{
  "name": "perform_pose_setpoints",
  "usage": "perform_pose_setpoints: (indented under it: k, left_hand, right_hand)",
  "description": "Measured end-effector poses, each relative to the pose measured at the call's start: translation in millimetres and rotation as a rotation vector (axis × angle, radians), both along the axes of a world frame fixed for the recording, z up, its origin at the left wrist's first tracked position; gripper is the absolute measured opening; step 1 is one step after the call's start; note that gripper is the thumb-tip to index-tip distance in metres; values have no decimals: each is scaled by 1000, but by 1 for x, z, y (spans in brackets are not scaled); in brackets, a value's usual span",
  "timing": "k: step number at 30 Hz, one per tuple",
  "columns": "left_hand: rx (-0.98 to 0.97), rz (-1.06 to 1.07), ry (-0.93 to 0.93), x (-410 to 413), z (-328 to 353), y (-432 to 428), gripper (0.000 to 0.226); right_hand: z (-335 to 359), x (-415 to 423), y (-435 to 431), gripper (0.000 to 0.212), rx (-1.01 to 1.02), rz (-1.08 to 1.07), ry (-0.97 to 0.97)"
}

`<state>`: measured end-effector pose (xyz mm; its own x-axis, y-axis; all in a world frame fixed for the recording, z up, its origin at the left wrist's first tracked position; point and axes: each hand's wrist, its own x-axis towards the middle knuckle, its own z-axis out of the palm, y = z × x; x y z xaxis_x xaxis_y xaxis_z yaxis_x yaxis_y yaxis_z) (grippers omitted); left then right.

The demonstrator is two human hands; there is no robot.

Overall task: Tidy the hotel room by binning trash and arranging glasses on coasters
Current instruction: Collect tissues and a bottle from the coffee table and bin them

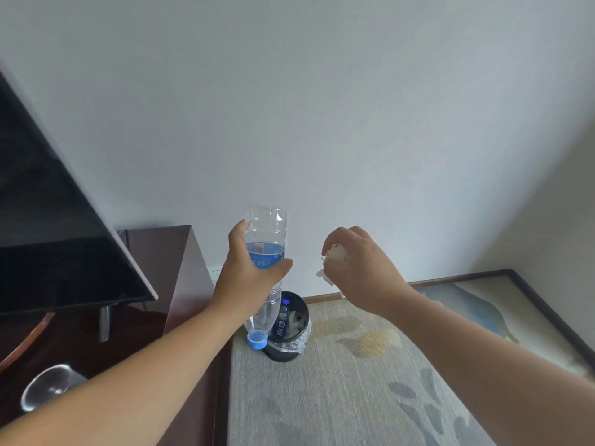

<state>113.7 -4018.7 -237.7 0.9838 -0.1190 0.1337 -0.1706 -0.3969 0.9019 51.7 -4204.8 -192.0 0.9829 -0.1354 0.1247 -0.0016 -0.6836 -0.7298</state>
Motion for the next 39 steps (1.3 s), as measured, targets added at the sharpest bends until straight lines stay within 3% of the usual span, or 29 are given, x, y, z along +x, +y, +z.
perform_pose_setpoints:
  k: [12,21,26,39]
  left_hand:
    - [-15,82,105,86,-43,-44,76]
    - [-65,60,234,180,-95,-51,72]
    - [-26,92,292,215,-124,-47,66]
    - [35,239,404,251,-274,-54,55]
  right_hand:
    - [-53,114,-45,34,-11,198,233]
    - [-97,203,-54,31,-121,228,355]
    - [-128,244,-52,32,-67,226,467]
    - [-299,321,-64,55,-163,400,649]
